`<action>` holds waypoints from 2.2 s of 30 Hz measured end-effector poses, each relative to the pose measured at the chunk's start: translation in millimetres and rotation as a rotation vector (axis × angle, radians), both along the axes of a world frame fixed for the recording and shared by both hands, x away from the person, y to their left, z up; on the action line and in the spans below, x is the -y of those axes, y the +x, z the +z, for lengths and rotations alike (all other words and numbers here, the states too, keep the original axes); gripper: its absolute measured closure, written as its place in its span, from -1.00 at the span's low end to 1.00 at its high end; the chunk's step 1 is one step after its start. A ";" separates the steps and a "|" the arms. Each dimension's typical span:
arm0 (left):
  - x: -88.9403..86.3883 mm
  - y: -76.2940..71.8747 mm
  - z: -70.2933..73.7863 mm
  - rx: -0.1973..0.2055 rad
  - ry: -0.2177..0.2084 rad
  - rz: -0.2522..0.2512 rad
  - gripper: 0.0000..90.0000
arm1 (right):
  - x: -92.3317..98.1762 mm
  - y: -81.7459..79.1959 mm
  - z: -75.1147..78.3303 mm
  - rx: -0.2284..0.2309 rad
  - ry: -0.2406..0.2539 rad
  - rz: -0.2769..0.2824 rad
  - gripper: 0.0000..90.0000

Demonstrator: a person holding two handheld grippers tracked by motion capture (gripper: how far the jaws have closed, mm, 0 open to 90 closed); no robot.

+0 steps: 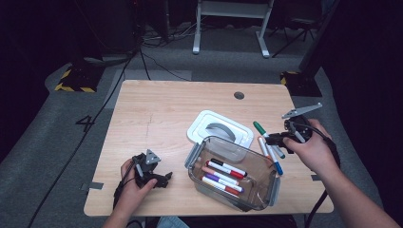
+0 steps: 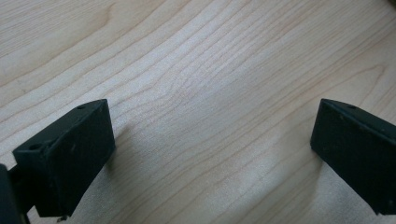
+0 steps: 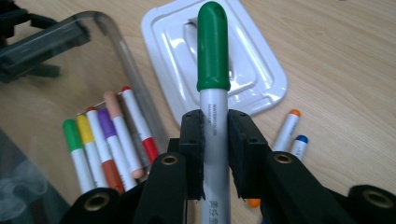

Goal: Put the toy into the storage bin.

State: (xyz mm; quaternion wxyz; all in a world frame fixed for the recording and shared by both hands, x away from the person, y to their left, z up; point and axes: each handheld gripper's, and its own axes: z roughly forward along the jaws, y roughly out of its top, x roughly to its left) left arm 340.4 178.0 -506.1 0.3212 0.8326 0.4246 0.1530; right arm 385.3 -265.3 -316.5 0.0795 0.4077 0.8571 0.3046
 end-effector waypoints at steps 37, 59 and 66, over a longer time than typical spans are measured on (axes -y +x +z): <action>0.0 0.0 0.0 0.000 0.000 0.000 -1.00 | -114.8 -53.0 -24.1 -0.158 -0.054 0.404 0.71; 0.0 0.0 0.0 0.000 0.000 0.000 -1.00 | -144.2 -44.3 -81.8 -0.338 -0.127 0.472 0.71; 0.0 0.0 0.0 0.000 0.000 0.000 -1.00 | -147.4 -40.6 -96.7 -0.381 -0.140 0.470 0.71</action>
